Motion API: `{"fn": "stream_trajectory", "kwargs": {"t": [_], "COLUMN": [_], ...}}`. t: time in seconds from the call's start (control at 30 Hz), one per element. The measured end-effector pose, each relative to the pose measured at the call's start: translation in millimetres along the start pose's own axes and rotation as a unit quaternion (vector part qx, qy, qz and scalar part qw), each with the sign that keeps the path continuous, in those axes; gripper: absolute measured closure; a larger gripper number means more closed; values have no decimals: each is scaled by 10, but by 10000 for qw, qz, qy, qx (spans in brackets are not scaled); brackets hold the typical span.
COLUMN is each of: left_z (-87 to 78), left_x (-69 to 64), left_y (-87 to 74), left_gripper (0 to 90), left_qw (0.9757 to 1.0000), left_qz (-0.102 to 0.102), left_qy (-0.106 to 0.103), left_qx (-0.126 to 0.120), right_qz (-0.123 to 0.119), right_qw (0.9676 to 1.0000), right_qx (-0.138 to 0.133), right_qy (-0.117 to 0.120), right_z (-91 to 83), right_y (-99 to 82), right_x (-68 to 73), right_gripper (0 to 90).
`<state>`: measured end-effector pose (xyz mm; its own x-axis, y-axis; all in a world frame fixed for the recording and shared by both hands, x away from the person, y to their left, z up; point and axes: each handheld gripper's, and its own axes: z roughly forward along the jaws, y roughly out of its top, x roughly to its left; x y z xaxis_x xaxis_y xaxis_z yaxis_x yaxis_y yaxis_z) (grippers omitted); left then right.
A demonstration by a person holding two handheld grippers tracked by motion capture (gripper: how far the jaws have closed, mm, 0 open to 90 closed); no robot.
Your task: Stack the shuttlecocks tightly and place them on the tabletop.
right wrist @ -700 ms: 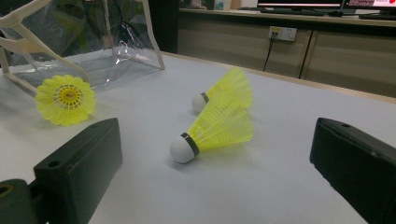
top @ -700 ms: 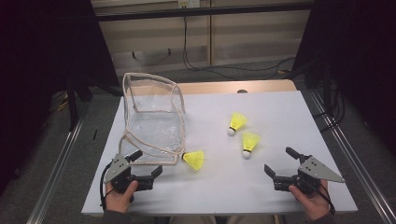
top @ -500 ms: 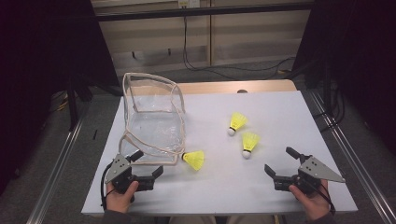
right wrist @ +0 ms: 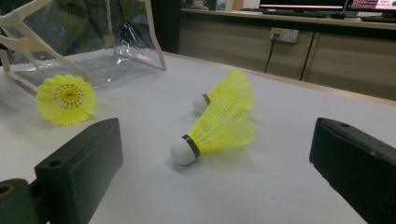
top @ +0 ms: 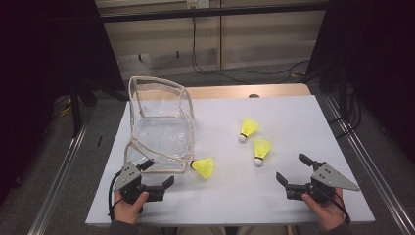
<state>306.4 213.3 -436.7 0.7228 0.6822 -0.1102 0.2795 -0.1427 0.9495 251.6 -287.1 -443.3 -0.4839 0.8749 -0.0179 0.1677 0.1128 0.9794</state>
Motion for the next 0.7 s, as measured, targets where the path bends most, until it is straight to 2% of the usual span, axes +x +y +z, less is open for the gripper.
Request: {"fn": "stream_trajectory", "kwargs": {"t": [0.7], "left_z": [137], "left_x": [-198], "left_y": [21], "left_gripper": [21], "left_qw": [9984], "left_qz": [174], "left_qy": [-433], "left_qx": [327], "right_qz": [-70], "right_qw": [9999], "right_qx": [-19], "right_qy": [81], "right_z": [24], "right_y": [16], "right_x": [34], "right_gripper": [20]}}
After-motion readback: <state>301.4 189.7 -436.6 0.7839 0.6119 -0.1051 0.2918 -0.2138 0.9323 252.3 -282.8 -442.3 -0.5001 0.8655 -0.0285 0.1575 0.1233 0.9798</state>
